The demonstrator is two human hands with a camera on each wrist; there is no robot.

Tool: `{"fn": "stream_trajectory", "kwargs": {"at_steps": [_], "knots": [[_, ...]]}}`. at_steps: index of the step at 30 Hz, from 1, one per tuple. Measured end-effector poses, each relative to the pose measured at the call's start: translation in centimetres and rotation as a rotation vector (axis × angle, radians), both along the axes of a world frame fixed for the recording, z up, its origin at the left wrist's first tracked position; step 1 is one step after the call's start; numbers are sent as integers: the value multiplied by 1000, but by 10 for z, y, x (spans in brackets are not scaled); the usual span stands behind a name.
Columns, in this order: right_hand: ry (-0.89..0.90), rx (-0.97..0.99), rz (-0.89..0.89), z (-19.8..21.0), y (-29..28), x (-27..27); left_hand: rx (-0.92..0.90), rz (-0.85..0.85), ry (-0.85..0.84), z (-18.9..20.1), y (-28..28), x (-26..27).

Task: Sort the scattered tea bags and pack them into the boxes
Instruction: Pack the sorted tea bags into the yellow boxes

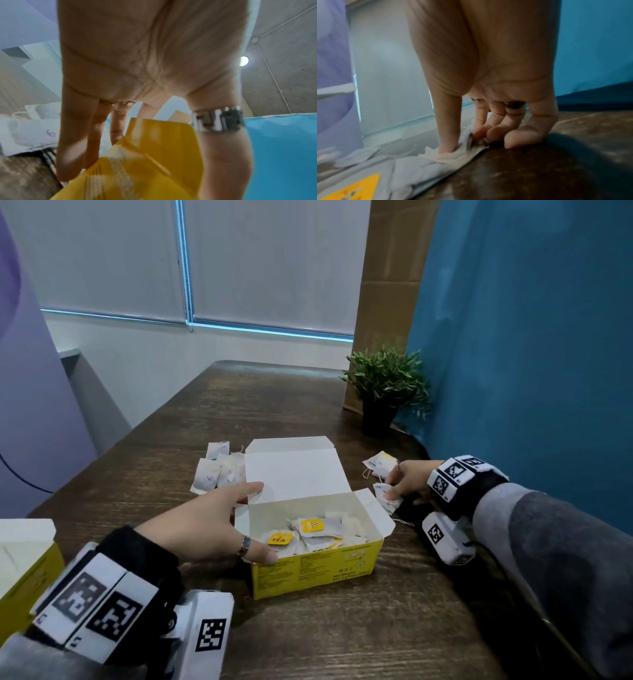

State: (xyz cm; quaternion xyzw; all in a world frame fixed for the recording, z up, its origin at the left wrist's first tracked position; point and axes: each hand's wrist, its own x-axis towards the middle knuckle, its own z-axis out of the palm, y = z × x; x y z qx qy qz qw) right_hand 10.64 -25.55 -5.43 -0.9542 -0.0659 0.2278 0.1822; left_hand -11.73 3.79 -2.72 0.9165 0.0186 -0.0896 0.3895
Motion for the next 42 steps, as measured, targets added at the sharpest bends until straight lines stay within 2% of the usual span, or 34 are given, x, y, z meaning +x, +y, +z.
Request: {"fn": "stream_trajectory", "kwargs": {"at_steps": [6,13,16,18,20,21,23,26,31,34,36,38,40,42], "knots": [[-12,46,16,5,-2,-10,33,-36,6,0,4,0],[114,78,79,16,-14,-25,89,-44,-1,0,9,-3],[150,323,-27,26,-18,-31,96,-44,0,0,11,-2],[155,499,-18,36,-14,-36,99,-43,-1,1,12,-2],[185,569,44,40,-2,-42,99,-43,0,2,13,-3],[214,542,78,37,5,-45,101,-46,6,2,13,-4],[208,356,158,23,20,-48,101,-56,15,3,13,-4],[22,93,230,7,31,-50,97,-55,12,4,12,-4],[-6,39,226,15,15,-52,105,-42,4,2,11,-2],[-215,-13,197,31,0,-53,92,-44,-1,2,10,-3],[-330,122,172,51,-6,-57,95,-44,-2,2,10,-3],[-353,340,168,73,-1,-67,110,-53,-4,3,10,-3],[-305,507,222,89,15,-85,124,-60,-10,3,10,-2],[-217,564,330,96,38,-105,131,-59,-9,3,10,-3]]}}
